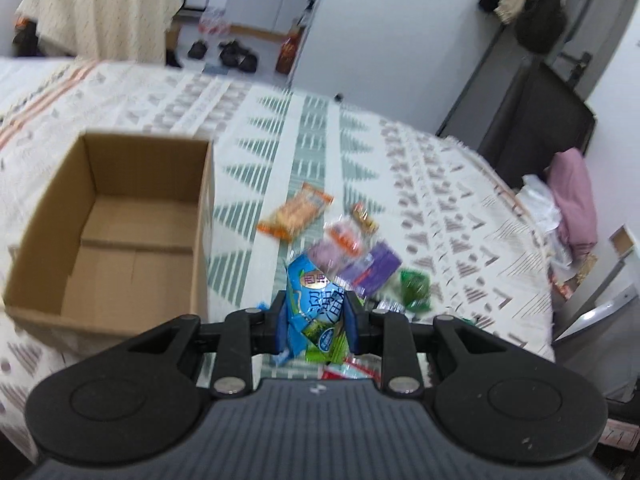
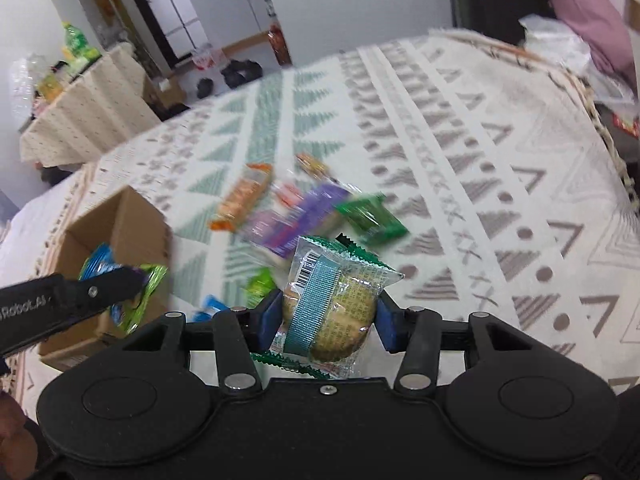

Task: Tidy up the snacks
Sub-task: 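Close the left tool on the blue packet while the right tool grips the biscuit pack, lift both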

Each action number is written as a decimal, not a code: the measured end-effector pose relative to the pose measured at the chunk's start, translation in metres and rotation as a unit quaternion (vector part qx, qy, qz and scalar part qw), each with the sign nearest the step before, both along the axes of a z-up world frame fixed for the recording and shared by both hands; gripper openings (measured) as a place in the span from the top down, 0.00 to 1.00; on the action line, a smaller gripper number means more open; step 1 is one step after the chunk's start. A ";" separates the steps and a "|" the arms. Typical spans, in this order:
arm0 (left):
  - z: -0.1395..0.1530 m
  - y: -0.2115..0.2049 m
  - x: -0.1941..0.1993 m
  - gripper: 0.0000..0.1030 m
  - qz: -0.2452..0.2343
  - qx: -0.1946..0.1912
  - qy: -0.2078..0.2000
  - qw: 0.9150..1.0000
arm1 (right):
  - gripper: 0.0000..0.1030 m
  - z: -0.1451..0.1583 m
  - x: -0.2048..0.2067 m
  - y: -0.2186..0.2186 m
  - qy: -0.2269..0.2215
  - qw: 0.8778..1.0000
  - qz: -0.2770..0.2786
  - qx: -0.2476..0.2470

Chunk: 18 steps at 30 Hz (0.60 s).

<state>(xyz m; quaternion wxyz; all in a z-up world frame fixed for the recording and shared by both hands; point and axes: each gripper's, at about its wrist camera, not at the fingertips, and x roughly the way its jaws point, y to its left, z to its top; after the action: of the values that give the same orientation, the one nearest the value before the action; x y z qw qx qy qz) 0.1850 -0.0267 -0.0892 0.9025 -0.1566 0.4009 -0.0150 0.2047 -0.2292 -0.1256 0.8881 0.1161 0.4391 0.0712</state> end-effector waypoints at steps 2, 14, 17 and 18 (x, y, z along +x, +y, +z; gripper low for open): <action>0.009 0.006 0.000 0.74 -0.004 0.004 -0.013 1.000 | 0.54 0.008 -0.001 0.007 -0.013 1.000 0.005 0.000; 0.027 0.064 0.000 0.74 0.033 -0.010 -0.037 0.999 | 0.54 0.040 0.000 0.056 -0.057 0.998 0.040 0.004; 0.029 0.077 0.000 0.74 0.043 -0.016 -0.039 0.998 | 0.54 0.044 0.001 0.070 -0.063 0.997 0.051 0.003; 0.029 0.081 0.000 0.74 0.046 -0.018 -0.040 0.998 | 0.54 0.044 0.001 0.075 -0.065 0.996 0.055 0.005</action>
<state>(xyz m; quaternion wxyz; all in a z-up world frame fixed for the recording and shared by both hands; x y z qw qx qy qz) 0.1854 0.0548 -0.0597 0.9147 -0.1900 0.3564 0.0132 0.2056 -0.1545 -0.0812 0.9087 0.0915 0.3861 0.1294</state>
